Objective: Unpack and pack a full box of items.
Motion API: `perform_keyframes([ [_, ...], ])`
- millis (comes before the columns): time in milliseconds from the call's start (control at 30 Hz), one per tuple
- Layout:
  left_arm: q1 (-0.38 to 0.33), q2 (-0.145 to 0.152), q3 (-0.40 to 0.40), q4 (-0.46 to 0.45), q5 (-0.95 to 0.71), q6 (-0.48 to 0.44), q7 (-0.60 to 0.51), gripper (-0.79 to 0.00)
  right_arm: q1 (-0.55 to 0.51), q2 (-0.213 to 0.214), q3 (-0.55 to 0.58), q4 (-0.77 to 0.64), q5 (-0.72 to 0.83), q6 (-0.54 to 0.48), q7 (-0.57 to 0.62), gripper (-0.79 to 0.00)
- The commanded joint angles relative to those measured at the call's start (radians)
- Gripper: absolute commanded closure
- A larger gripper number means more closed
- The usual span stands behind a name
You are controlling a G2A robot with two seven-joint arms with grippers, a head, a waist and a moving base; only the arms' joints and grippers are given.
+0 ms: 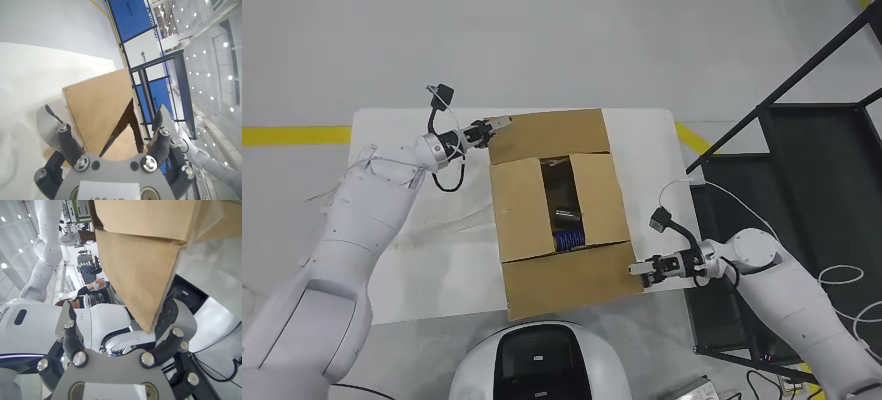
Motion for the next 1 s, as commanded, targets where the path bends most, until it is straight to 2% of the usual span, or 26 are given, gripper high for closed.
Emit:
perform_keyframes([
  [0, -0.012, -0.010, 0.001, 0.023, -0.026, -0.005, -0.025, -0.785, 0.002, -0.002, -0.003, 0.004, 0.030, 0.013, 0.024, -0.785],
  [167, -0.033, -0.030, -0.009, 0.060, -0.094, -0.052, -0.082, -0.785, 0.008, -0.009, -0.005, 0.015, 0.139, 0.033, 0.079, -0.785],
  [400, -0.033, -0.021, -0.041, 0.036, -0.140, -0.172, -0.197, -0.785, 0.041, -0.022, -0.005, 0.034, 0.263, 0.059, 0.127, -0.785],
  [633, 0.033, 0.019, -0.082, -0.106, -0.128, -0.213, -0.304, -0.785, 0.089, -0.043, -0.030, 0.074, 0.298, 0.051, 0.095, -0.785],
  [967, 0.185, 0.089, -0.148, -0.379, -0.036, -0.113, -0.403, -0.785, 0.149, -0.065, -0.013, 0.094, 0.297, -0.020, -0.024, -0.785],
])
